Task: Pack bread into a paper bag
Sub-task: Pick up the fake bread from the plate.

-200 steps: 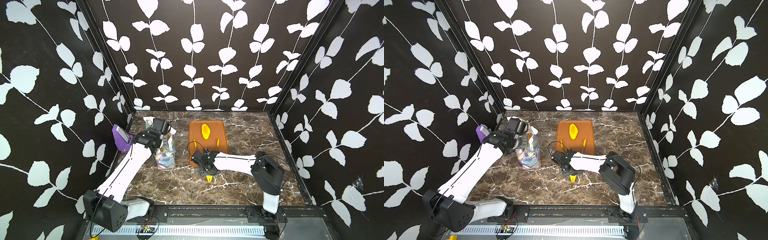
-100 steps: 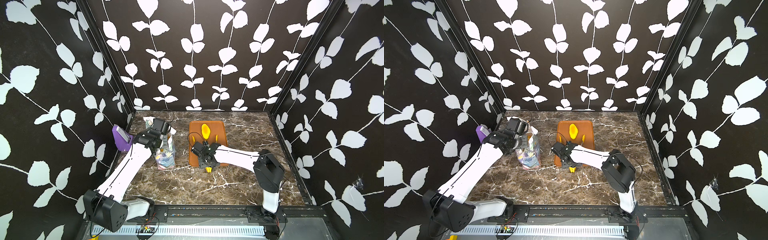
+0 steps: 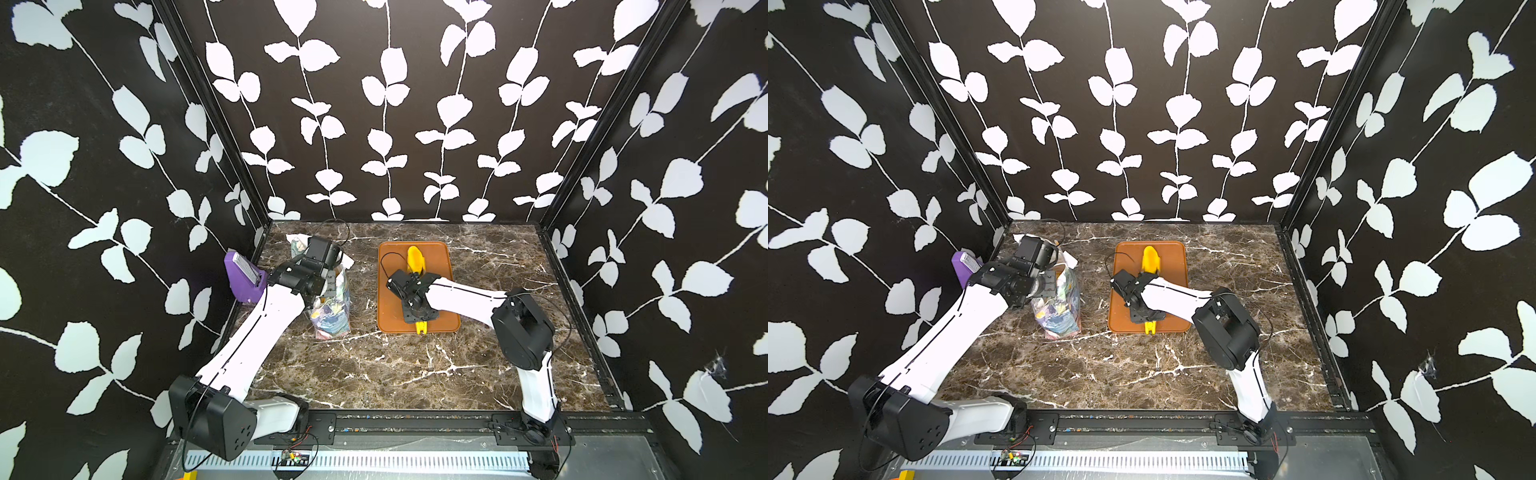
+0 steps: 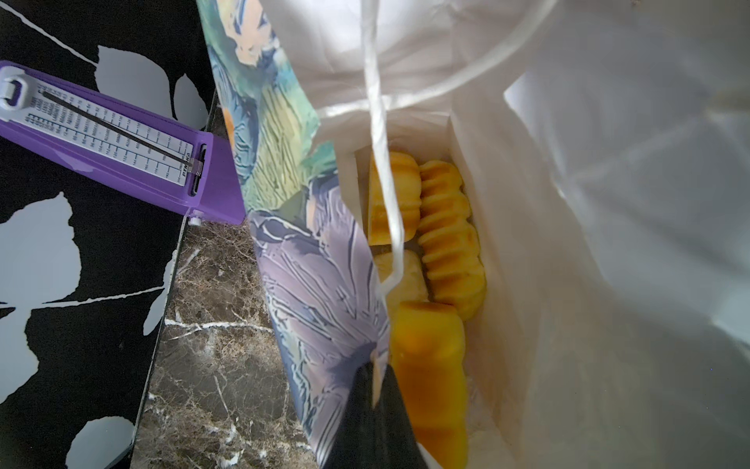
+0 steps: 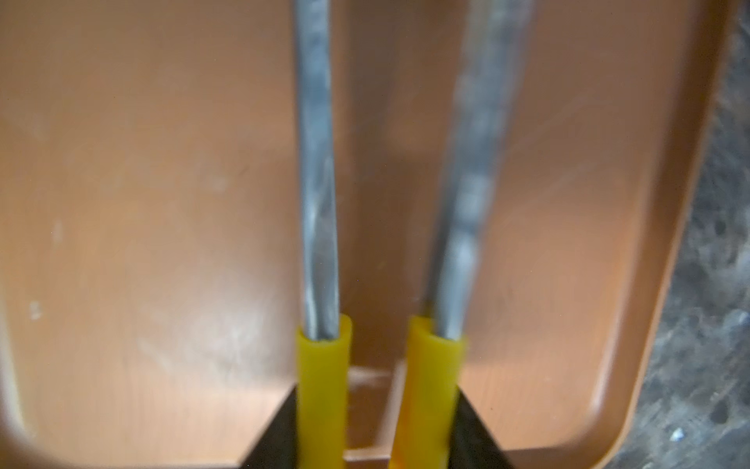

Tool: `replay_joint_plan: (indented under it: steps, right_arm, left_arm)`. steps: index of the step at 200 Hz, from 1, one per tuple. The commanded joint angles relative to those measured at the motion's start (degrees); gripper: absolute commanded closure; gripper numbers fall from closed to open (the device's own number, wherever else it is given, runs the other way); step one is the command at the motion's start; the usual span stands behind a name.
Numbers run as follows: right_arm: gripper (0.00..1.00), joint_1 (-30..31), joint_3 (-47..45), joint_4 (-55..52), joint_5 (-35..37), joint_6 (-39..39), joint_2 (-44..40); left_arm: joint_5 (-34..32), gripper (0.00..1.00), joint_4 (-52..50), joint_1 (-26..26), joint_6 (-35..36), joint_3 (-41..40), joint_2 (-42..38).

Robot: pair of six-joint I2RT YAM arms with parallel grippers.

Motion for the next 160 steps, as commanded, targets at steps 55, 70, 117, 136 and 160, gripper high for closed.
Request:
replay_joint_plan:
  steps: [55,70,117,136,160]
  right_arm:
    - [1.00,-0.63,1.71,-1.01,-1.18,-2.82,-2.09]
    - [1.00,-0.47,0.43,-1.67,-1.83,-2.50,-4.17]
    - [1.00,1.83,-4.67,-4.59,-0.27,-1.60,-14.13]
    - [1.00,3.49,-4.64,-7.45,0.84,-1.76,-17.38]
    - [1.00,6.03,-2.82,-11.78,2.33,-1.64,-20.49]
  left_arm:
    - [0.81,1.00,-1.02,-0.35,-0.39,-0.37,0.49]
    - [0.98,1.00,-0.93,-0.35,-0.62,-0.24,0.41]
    - [1.34,1.00,-0.07,-0.35,-1.29,0.88,-0.71]
    - [1.44,1.00,-0.31,-0.44,-1.12,2.16,-1.01]
    - [1.16,1.00,-0.22,-0.57,-0.76,3.31,-1.59]
